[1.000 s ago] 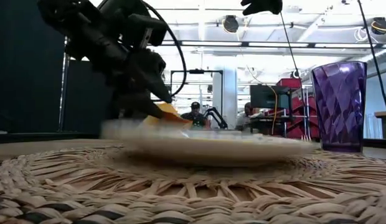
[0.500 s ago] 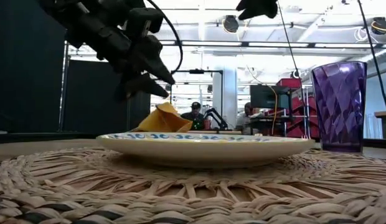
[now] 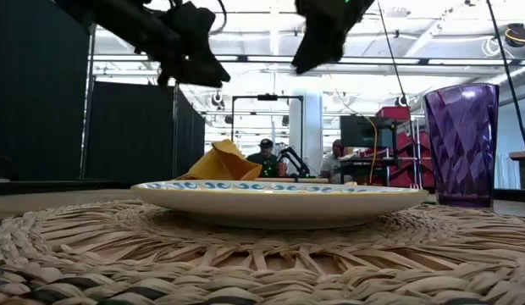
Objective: Set table place
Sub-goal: Fold the yellow table napkin
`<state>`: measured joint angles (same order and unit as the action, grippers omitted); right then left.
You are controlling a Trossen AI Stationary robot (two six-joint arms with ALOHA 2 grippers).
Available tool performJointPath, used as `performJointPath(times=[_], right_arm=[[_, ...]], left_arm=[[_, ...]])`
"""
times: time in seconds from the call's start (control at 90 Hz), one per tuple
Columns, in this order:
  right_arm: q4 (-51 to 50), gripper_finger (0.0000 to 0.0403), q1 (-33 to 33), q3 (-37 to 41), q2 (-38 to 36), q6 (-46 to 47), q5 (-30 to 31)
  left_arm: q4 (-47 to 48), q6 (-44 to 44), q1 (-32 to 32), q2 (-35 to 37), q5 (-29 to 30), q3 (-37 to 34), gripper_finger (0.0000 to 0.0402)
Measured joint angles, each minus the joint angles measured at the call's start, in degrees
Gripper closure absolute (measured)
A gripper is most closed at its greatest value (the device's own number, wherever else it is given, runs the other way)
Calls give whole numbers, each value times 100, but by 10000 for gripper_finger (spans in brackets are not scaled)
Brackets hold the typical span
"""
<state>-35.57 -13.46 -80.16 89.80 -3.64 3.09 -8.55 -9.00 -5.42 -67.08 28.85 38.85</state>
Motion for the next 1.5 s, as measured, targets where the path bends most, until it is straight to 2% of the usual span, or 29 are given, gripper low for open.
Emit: performJointPath(times=[0.1, 0.389, 0.644, 0.733, 0.822, 1.011, 1.156, 1.278, 1.367, 1.5], right_arm=[[582, 211, -41, 0, 436, 87, 22], [2422, 211, -130, 0, 1619, 302, 11], [3813, 211, -326, 0, 2181, 783, 1008], [4163, 211, -336, 0, 2314, 961, 1185], [4252, 211, -330, 0, 2388, 1188, 1190], [4359, 211, -107, 0, 2413, 1466, 1252], [4479, 211, 163, 0, 2413, 1203, 1963], [4618, 211, 233, -12, 2525, 1114, 2137], [4705, 211, 165, -4, 2771, 1010, 1998], [5091, 211, -36, 2, 3138, 1099, 1484]], left_arm=[[79, 765, -271, 208, 272, 0, 281], [340, 2289, -1012, 223, 293, -2, 281], [1037, 2138, -1382, 218, 291, -7, 281], [1040, 1942, -1514, 220, 589, -7, 281], [1120, 1563, -1626, 220, 924, -7, 281], [1456, 1530, -1675, 306, 966, -7, 281], [1622, 1381, -1674, 447, 960, -7, 281], [1374, 1566, -1725, 850, 724, -9, 281], [1249, 1689, -1791, 1250, 91, -9, 281], [715, 2028, -1913, 1833, -899, -250, 281]])
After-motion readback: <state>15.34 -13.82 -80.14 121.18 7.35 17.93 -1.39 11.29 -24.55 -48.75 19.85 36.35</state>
